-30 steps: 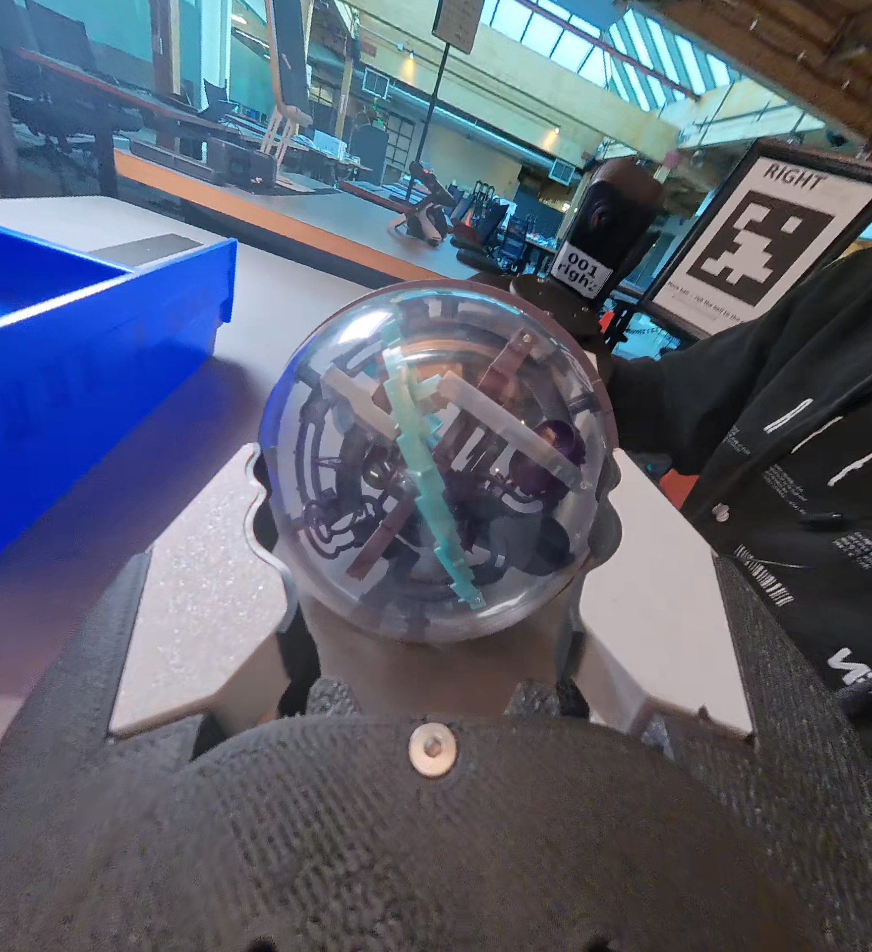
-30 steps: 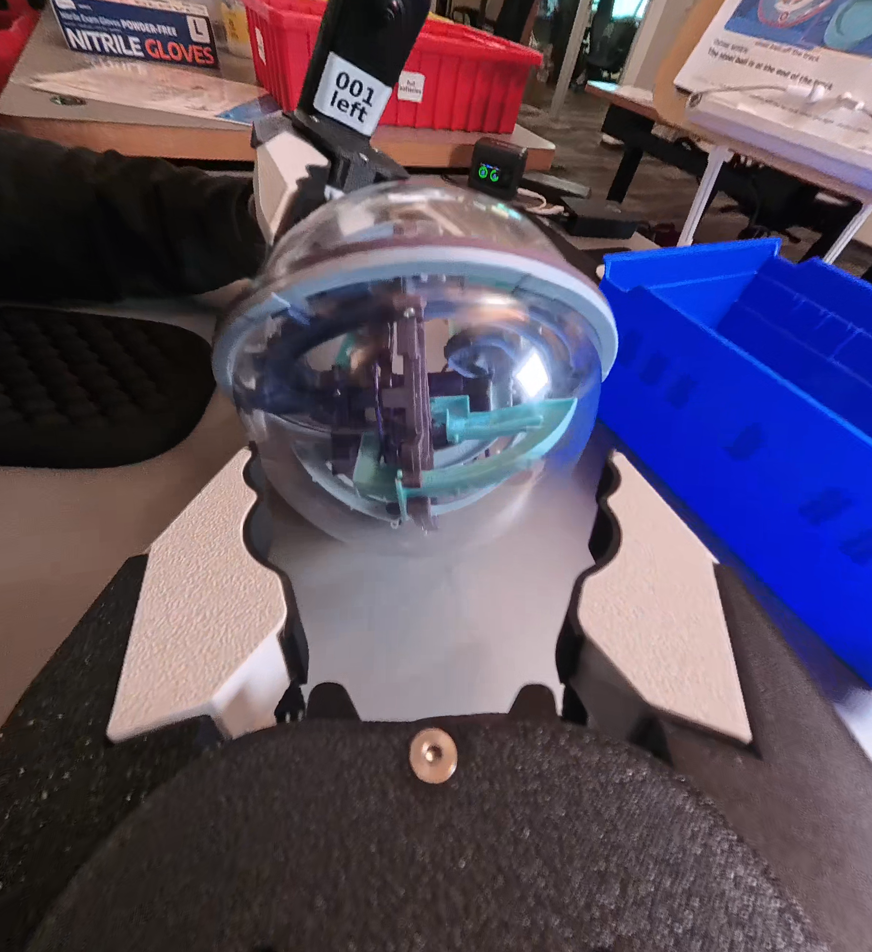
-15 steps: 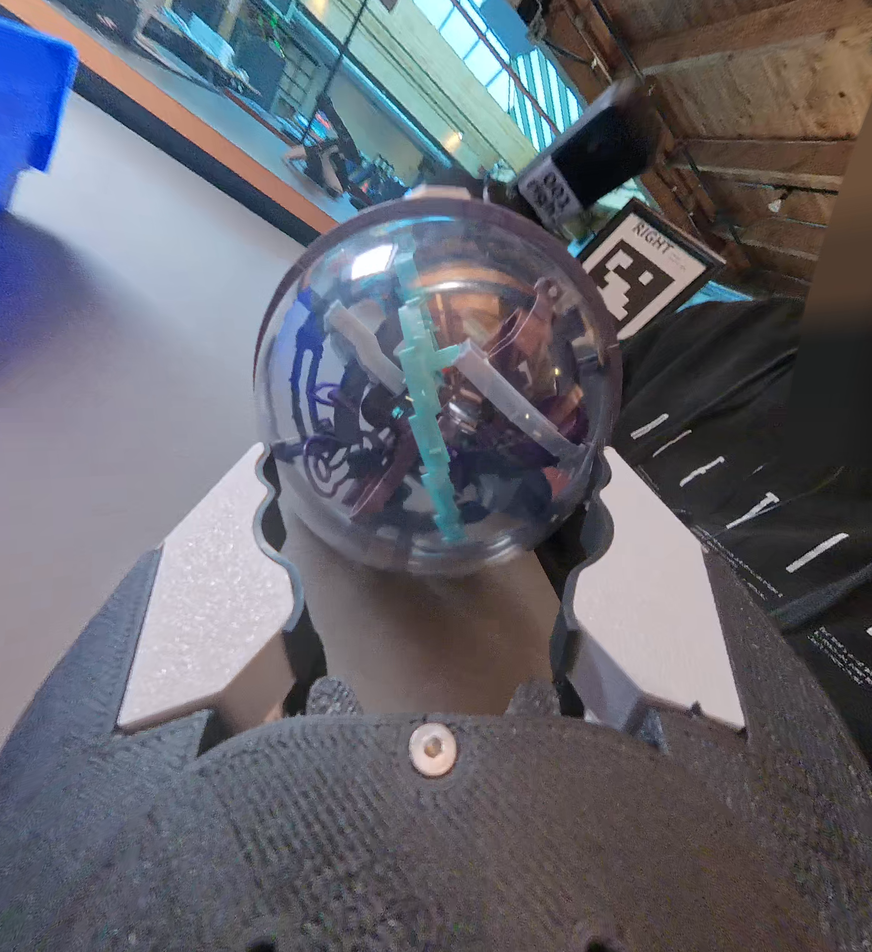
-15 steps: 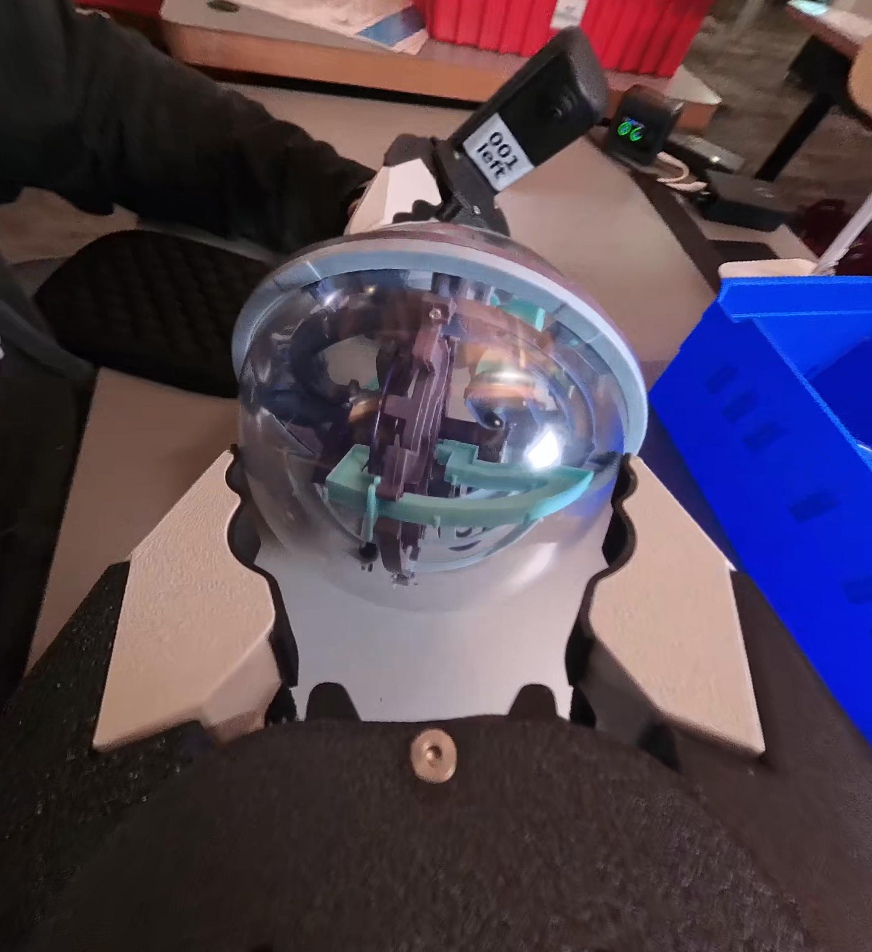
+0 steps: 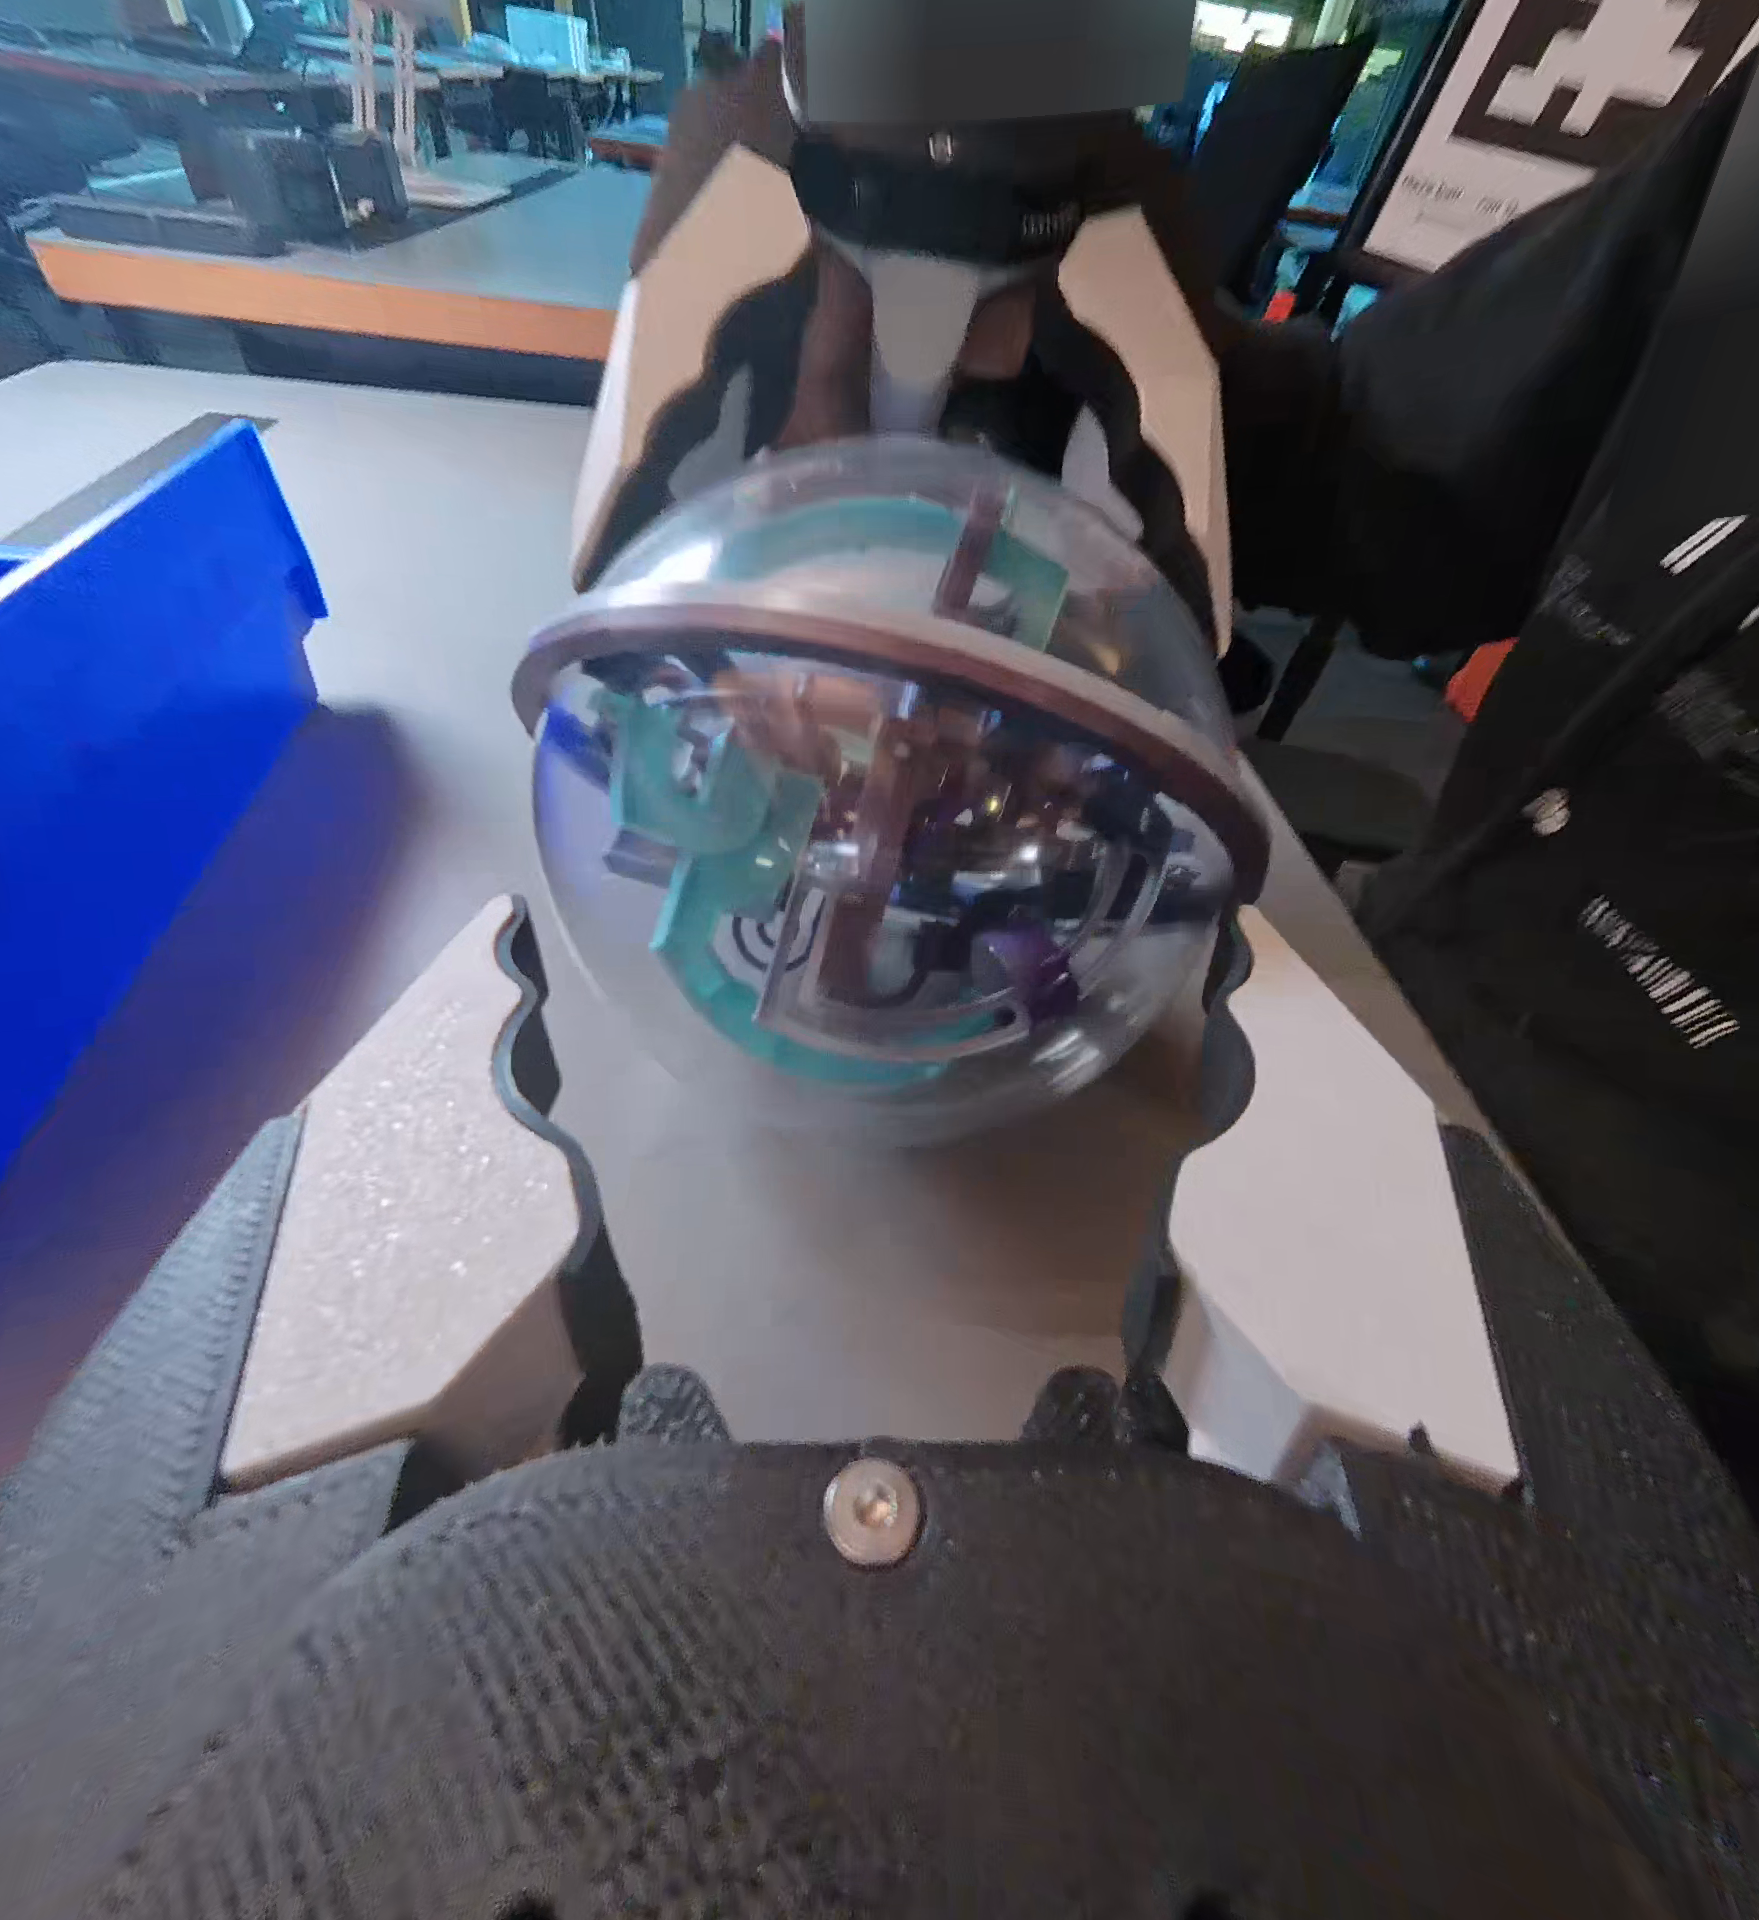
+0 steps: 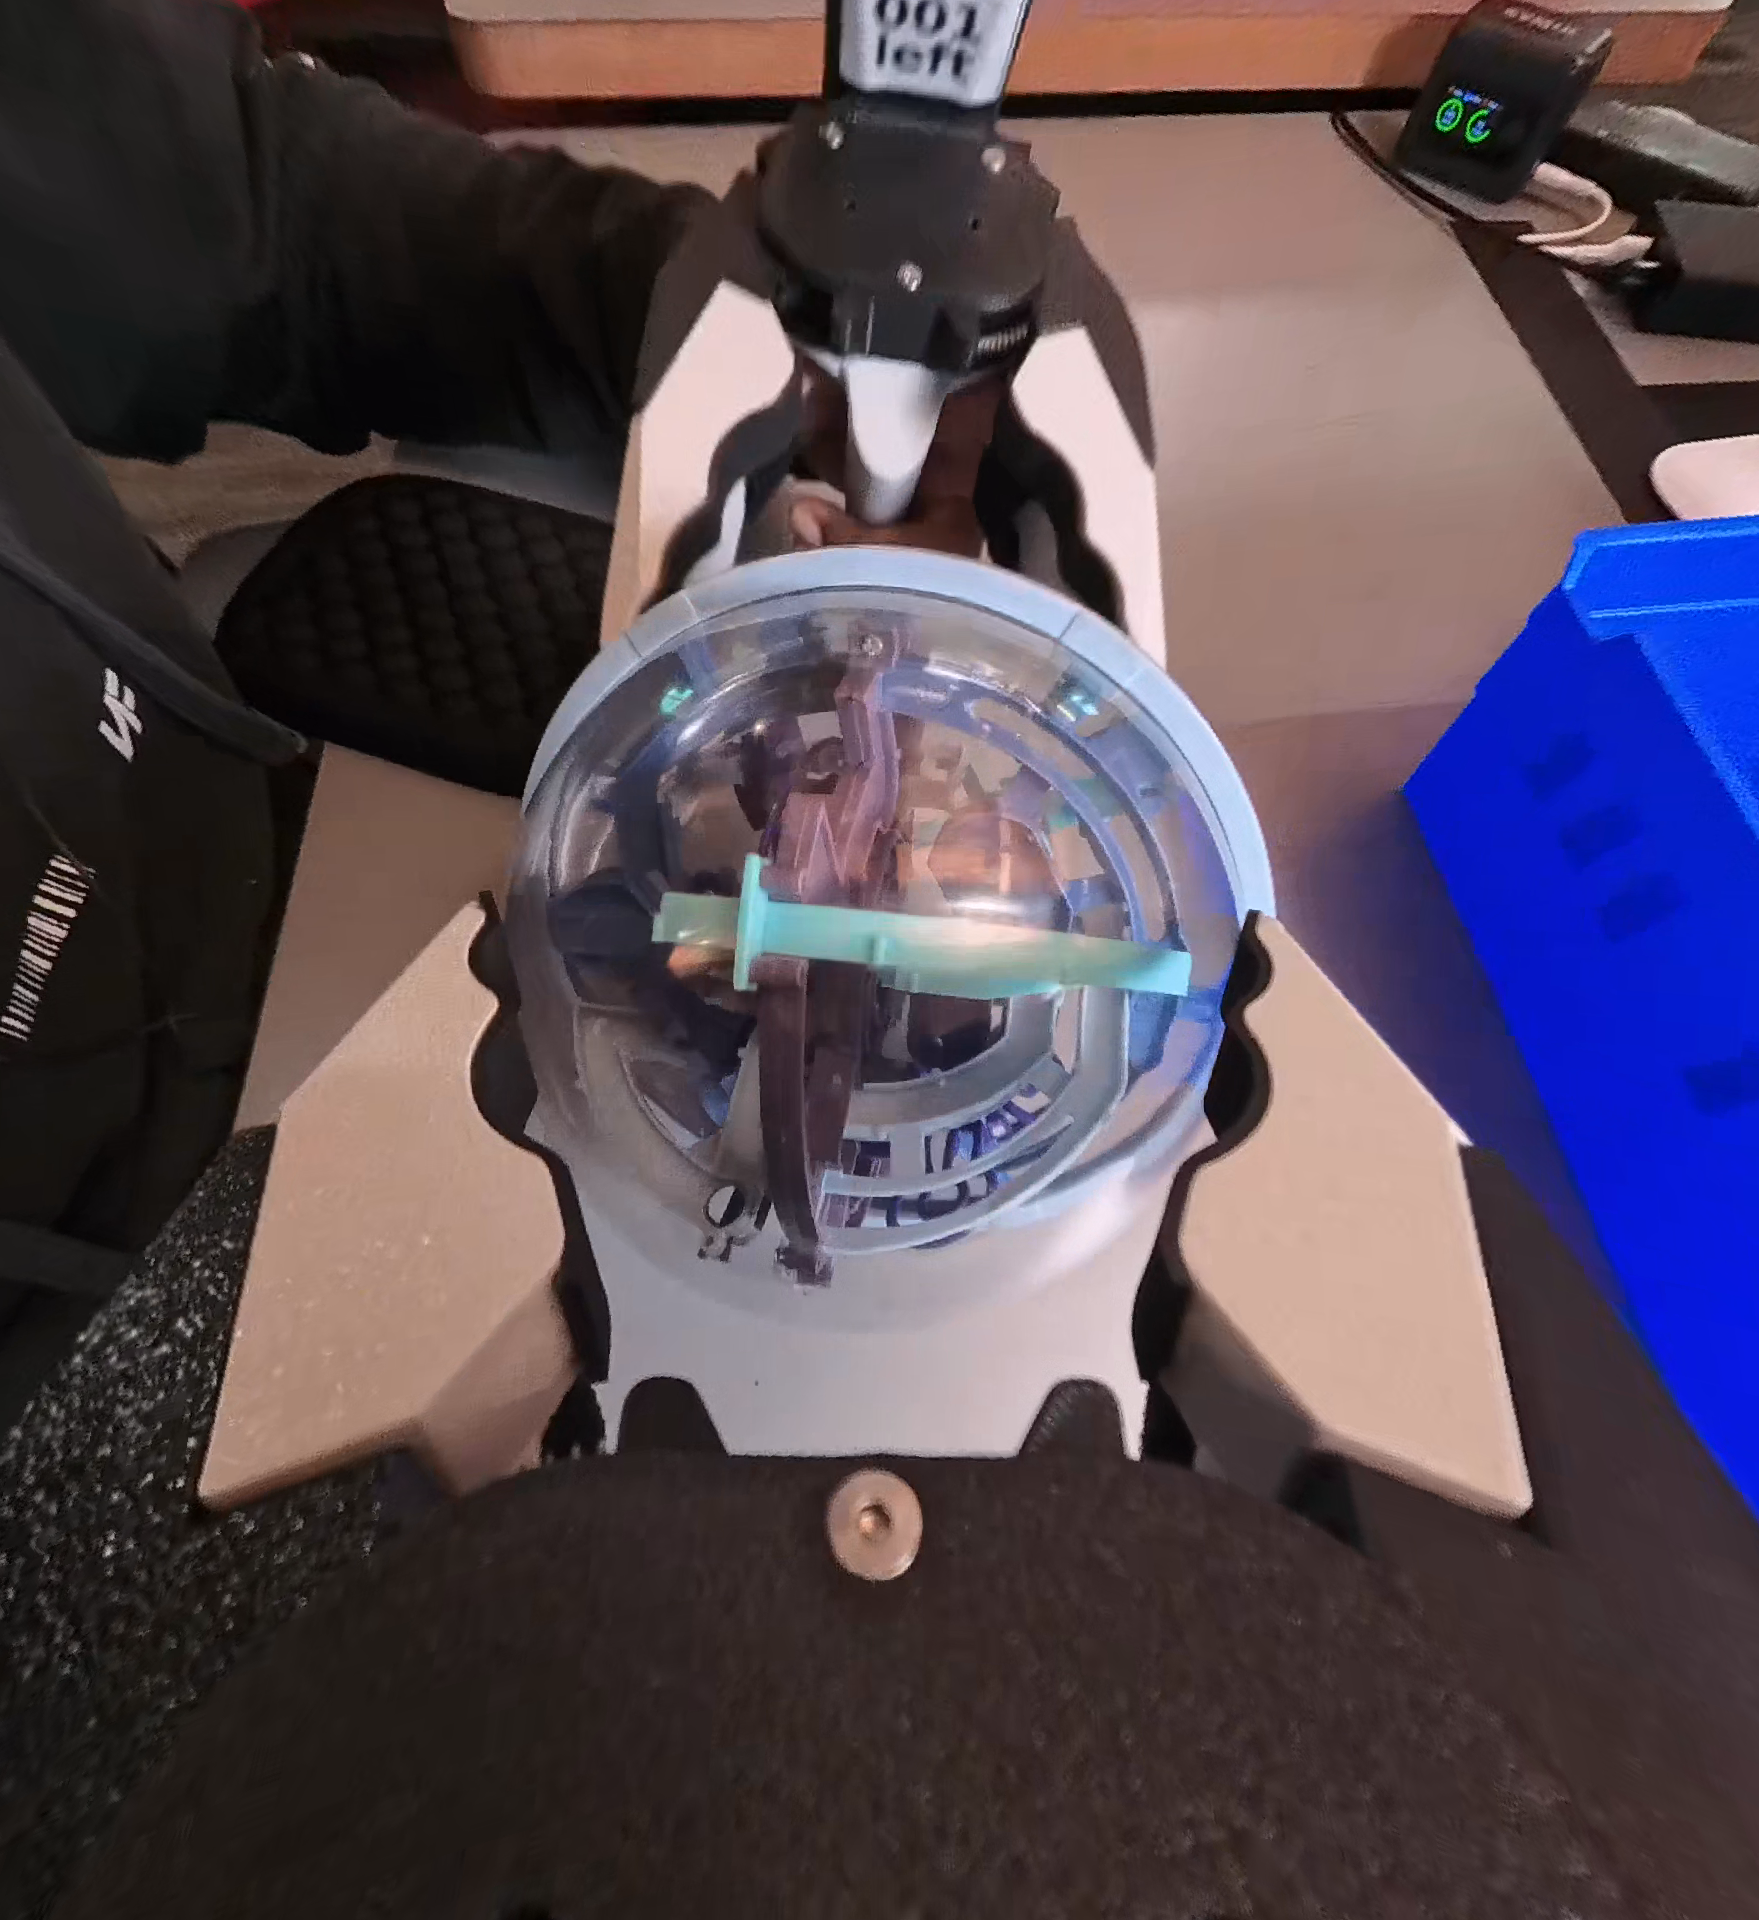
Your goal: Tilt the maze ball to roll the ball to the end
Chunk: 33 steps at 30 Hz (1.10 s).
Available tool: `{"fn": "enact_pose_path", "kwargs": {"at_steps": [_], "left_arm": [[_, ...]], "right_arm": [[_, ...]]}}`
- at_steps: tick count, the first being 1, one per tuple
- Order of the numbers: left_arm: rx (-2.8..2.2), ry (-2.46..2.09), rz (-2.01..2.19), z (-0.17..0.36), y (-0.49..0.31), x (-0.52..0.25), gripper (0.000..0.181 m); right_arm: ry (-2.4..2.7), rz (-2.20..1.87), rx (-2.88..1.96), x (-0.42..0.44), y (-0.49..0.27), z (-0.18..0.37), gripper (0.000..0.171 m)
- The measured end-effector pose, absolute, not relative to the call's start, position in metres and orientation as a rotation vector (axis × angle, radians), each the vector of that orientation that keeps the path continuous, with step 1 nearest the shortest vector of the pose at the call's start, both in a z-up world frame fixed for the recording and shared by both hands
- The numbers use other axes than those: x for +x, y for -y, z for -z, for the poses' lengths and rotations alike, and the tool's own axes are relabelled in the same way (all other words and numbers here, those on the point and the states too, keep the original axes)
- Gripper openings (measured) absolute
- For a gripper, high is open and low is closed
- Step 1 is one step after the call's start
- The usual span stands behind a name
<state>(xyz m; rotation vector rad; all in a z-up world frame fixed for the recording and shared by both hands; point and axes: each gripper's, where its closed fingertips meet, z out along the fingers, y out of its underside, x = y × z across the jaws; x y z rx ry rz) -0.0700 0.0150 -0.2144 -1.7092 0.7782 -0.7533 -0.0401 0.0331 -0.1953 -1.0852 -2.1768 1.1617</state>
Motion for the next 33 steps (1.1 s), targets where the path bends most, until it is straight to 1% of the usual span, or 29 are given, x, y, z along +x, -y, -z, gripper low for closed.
{"fn": "enact_pose_path", "kwargs": {"at_steps": [2,7,9,12,15,20,21,23,26,27,31,33], "left_arm": [[-1.722,-0.776,0.768,0.223,-0.016,-0.068,0.122],[-1.732,-0.691,0.823,0.226,-0.019,-0.073,0.123],[-1.734,-0.627,0.876,0.226,-0.021,-0.077,0.12],[-1.736,-0.541,0.948,0.226,-0.024,-0.084,0.112],[-1.741,-0.469,1.012,0.226,-0.027,-0.089,0.107],[-1.775,-0.454,1.065,0.236,-0.029,-0.082,0.1],[-1.795,-0.463,1.068,0.24,-0.029,-0.079,0.101],[-1.839,-0.472,1.062,0.246,-0.029,-0.075,0.103],[-1.928,-0.546,1.022,0.258,-0.022,-0.07,0.099],[-1.934,-0.586,0.969,0.26,-0.021,-0.071,0.1],[-1.813,-0.602,0.741,0.236,-0.03,-0.09,0.131],[-1.73,-0.618,0.658,0.222,-0.031,-0.093,0.134]], "right_arm": [[2.183,-1.191,-1.102,-0.044,-0.035,0.195,0.132],[2.166,-1.257,-1.151,-0.051,-0.04,0.193,0.13],[2.11,-1.29,-1.162,-0.052,-0.045,0.187,0.124],[2.006,-1.299,-1.158,-0.042,-0.059,0.177,0.126],[1.965,-1.156,-1.151,-0.025,-0.072,0.195,0.13],[1.877,-1.11,-1.193,-0.018,-0.074,0.22,0.128],[1.871,-1.122,-1.193,-0.02,-0.073,0.221,0.131],[1.882,-1.152,-1.199,-0.023,-0.074,0.218,0.131],[1.951,-1.222,-1.212,-0.025,-0.073,0.213,0.131],[1.978,-1.235,-1.221,-0.027,-0.072,0.212,0.13],[2.074,-1.233,-1.227,-0.036,-0.072,0.208,0.128],[2.118,-1.232,-1.226,-0.04,-0.072,0.207,0.128]]}}
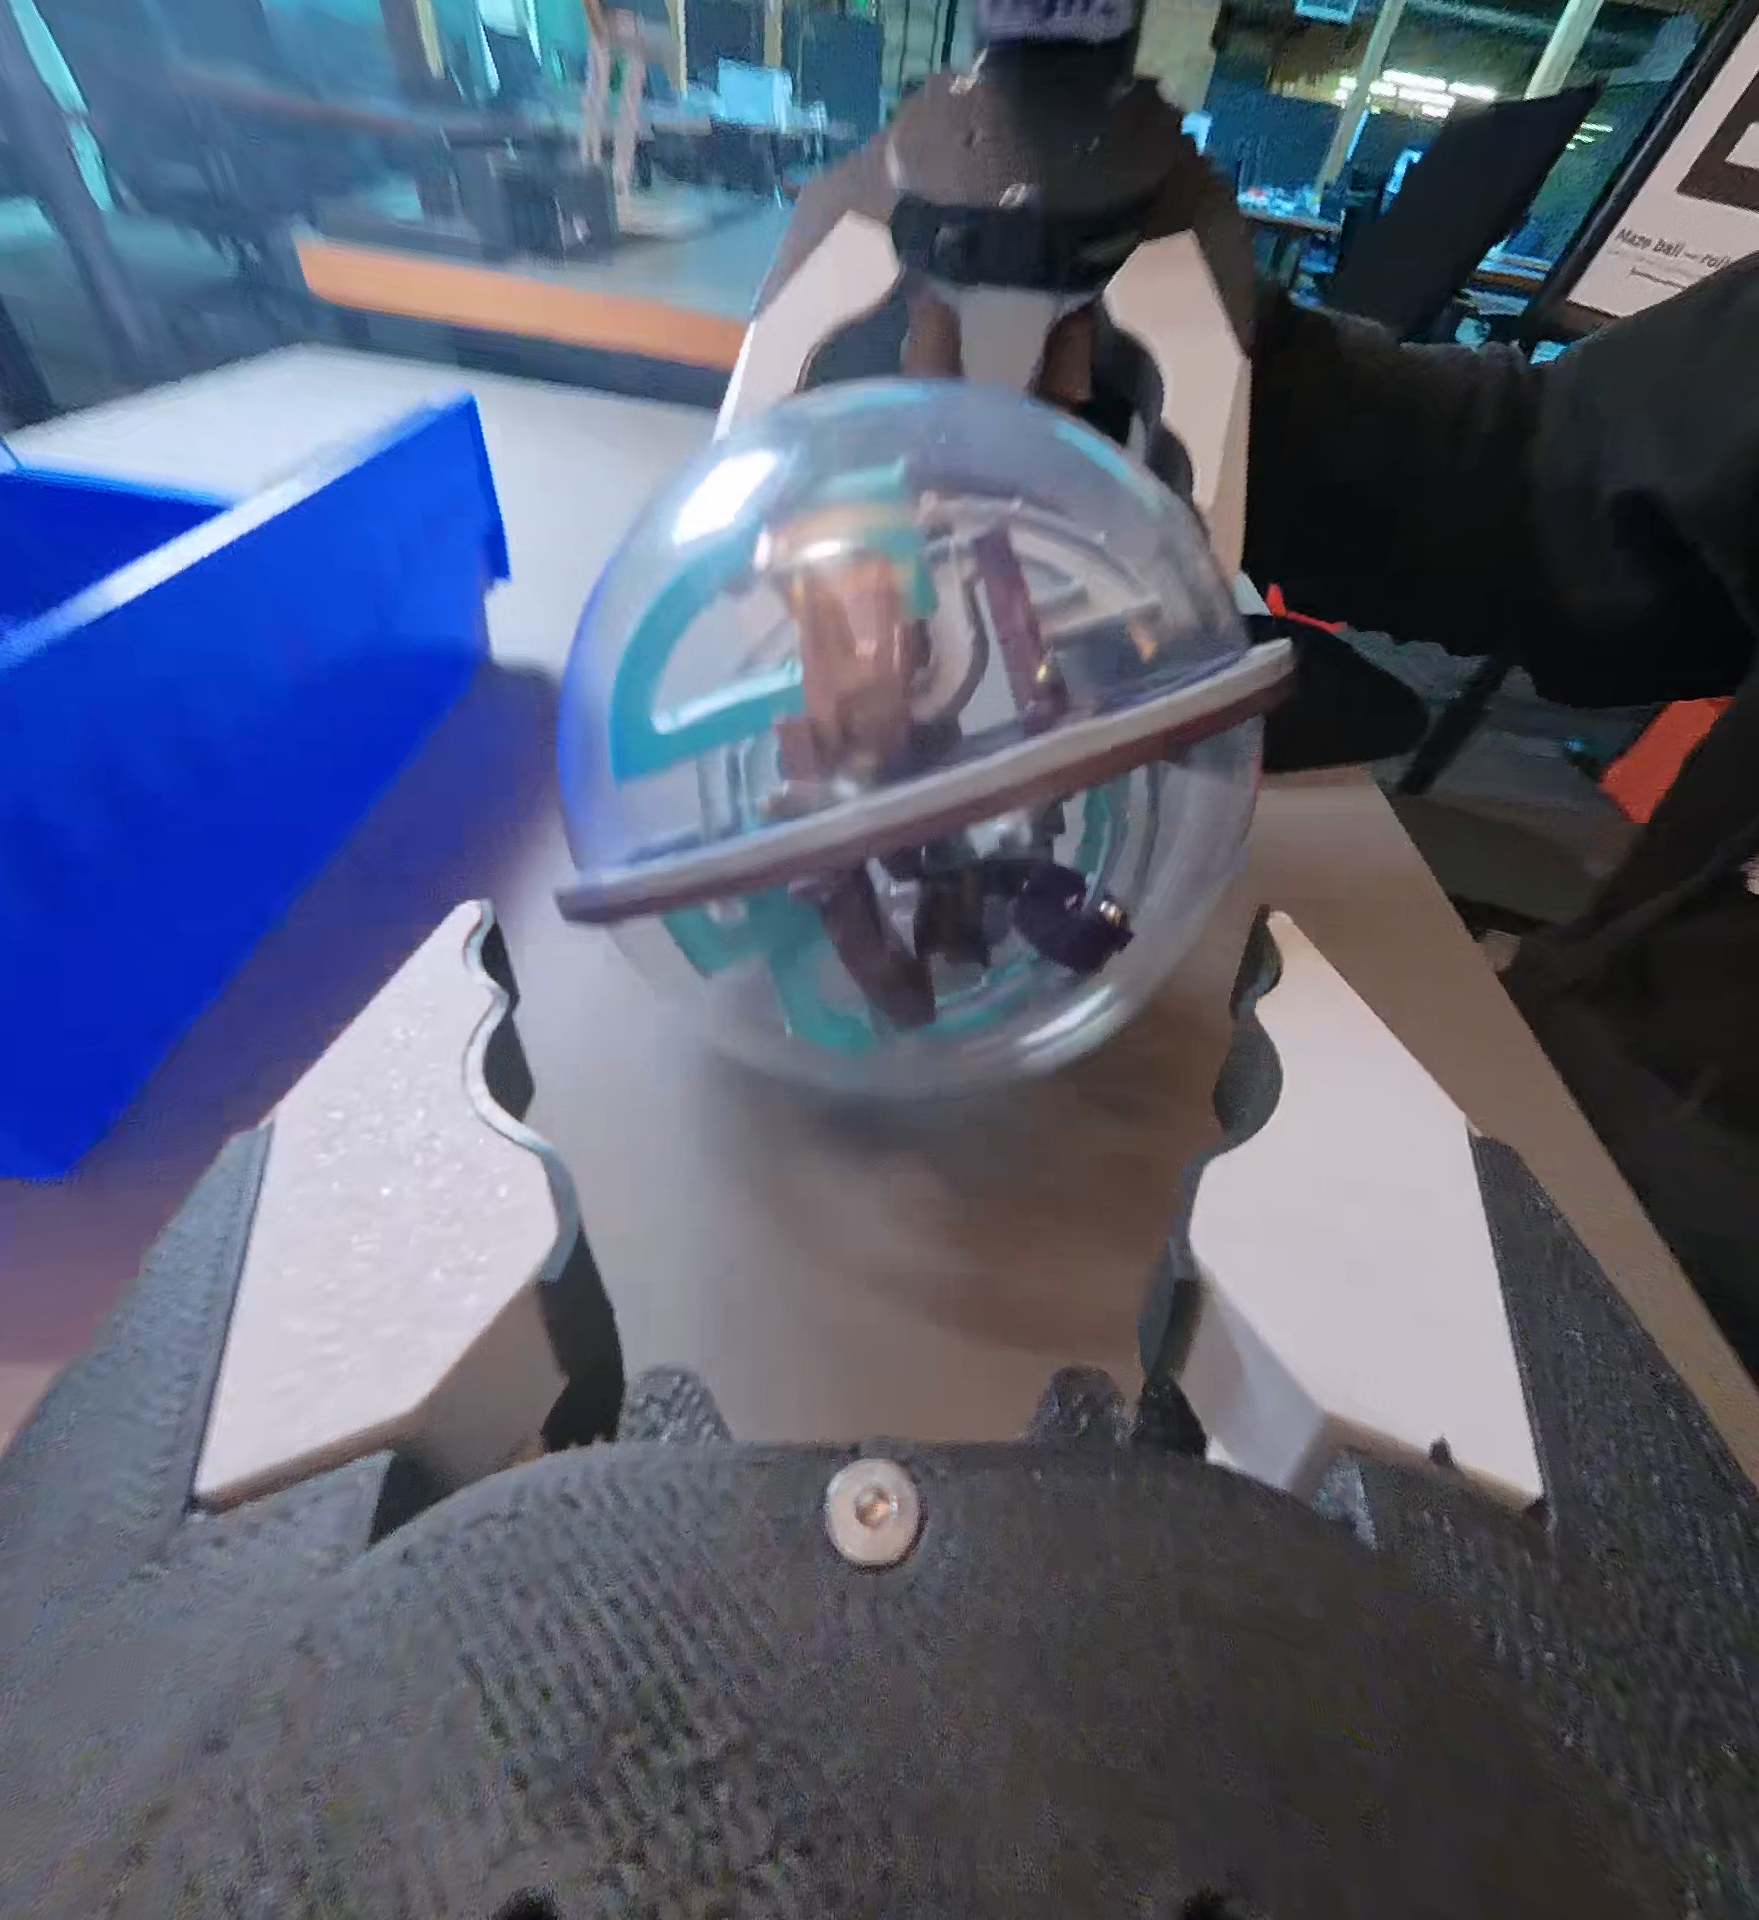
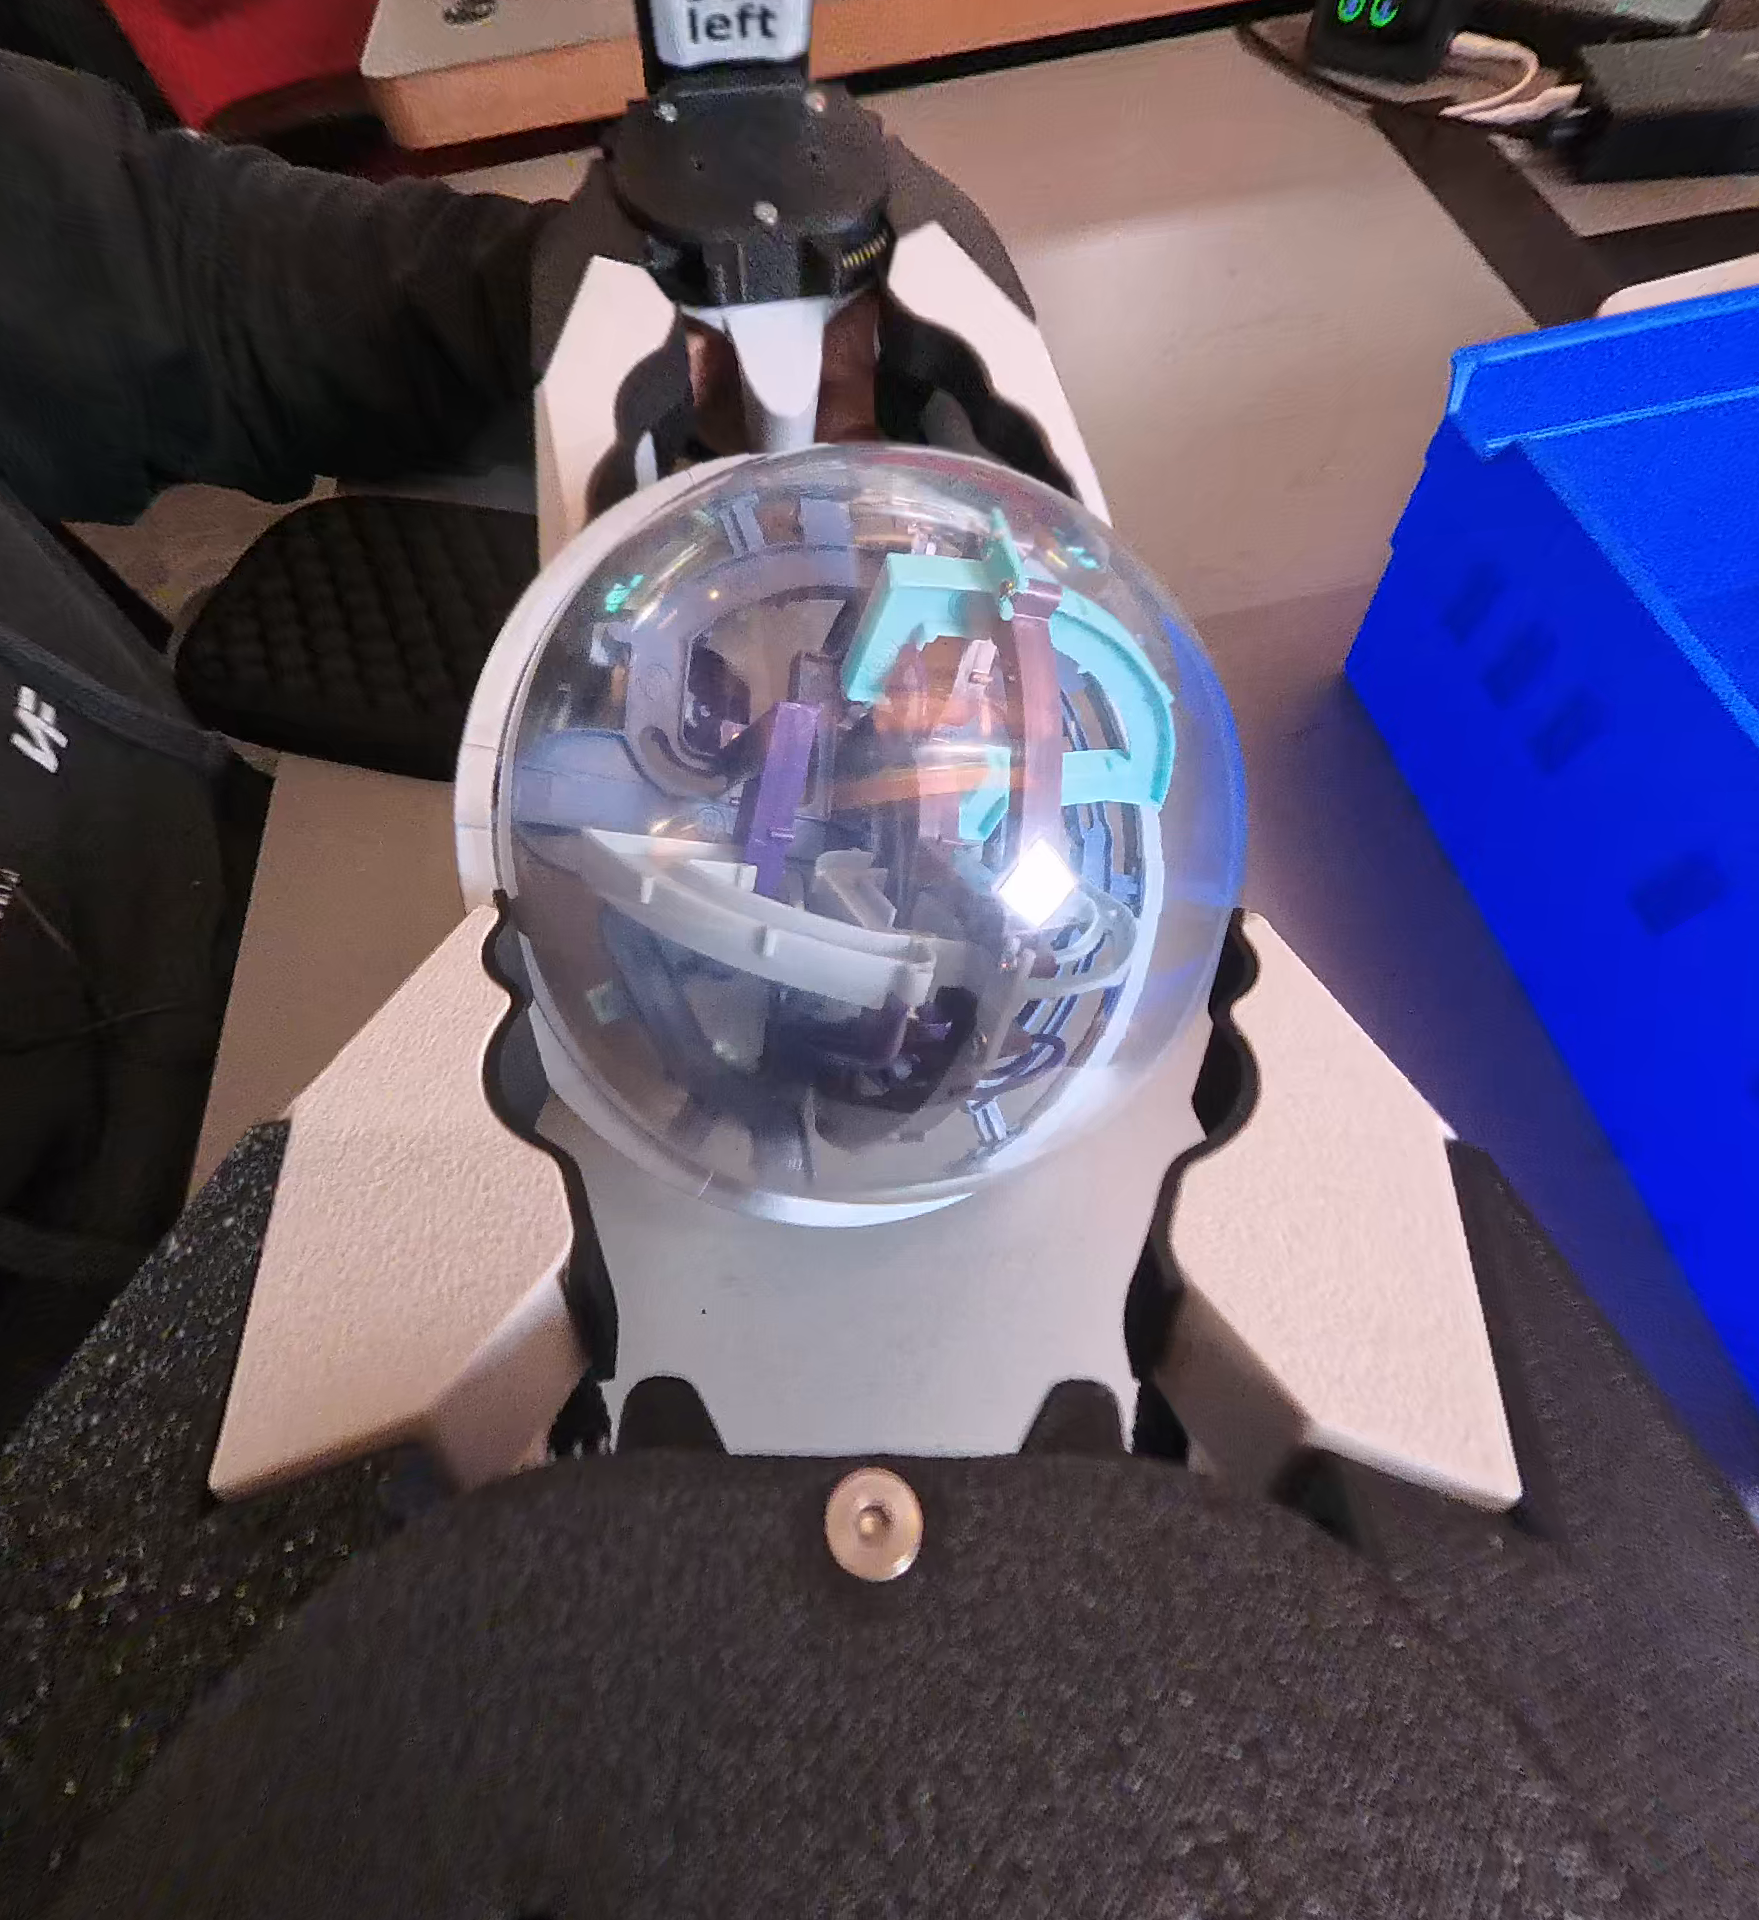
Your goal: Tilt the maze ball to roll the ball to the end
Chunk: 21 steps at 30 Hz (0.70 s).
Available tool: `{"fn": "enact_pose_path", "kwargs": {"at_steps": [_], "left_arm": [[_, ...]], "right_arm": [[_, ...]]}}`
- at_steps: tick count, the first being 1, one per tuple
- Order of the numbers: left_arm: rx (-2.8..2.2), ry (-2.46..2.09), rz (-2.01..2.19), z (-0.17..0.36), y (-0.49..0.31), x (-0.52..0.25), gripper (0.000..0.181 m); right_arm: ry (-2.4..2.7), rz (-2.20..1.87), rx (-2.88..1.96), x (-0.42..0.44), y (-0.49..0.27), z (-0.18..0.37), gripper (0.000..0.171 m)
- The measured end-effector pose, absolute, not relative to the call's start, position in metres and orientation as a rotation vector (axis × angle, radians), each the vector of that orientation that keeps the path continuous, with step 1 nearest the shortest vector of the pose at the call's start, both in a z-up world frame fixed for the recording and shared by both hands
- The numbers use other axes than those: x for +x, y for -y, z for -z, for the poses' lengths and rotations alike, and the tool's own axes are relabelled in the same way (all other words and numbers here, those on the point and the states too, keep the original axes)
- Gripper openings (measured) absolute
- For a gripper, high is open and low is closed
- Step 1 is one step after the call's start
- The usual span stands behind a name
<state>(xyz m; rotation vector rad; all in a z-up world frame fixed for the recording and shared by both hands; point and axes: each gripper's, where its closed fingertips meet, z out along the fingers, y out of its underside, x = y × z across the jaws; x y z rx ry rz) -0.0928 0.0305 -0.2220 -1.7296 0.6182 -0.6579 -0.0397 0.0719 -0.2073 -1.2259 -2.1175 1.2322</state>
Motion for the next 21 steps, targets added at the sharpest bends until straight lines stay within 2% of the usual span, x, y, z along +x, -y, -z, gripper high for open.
{"fn": "enact_pose_path", "kwargs": {"at_steps": [5,13,18,21], "left_arm": [[-1.745,-0.687,0.533,0.236,-0.036,-0.085,0.131],[-1.775,-0.579,0.702,0.245,-0.033,-0.094,0.126],[-1.797,-0.515,0.769,0.245,-0.035,-0.101,0.123],[-1.84,-0.496,0.803,0.25,-0.036,-0.102,0.122]], "right_arm": [[2.167,-1.288,-1.314,-0.055,-0.073,0.204,0.127],[2.054,-1.369,-1.425,-0.069,-0.073,0.195,0.122],[1.996,-1.332,-1.305,-0.049,-0.082,0.188,0.128],[2.024,-1.192,-1.27,-0.041,-0.085,0.205,0.13]]}}
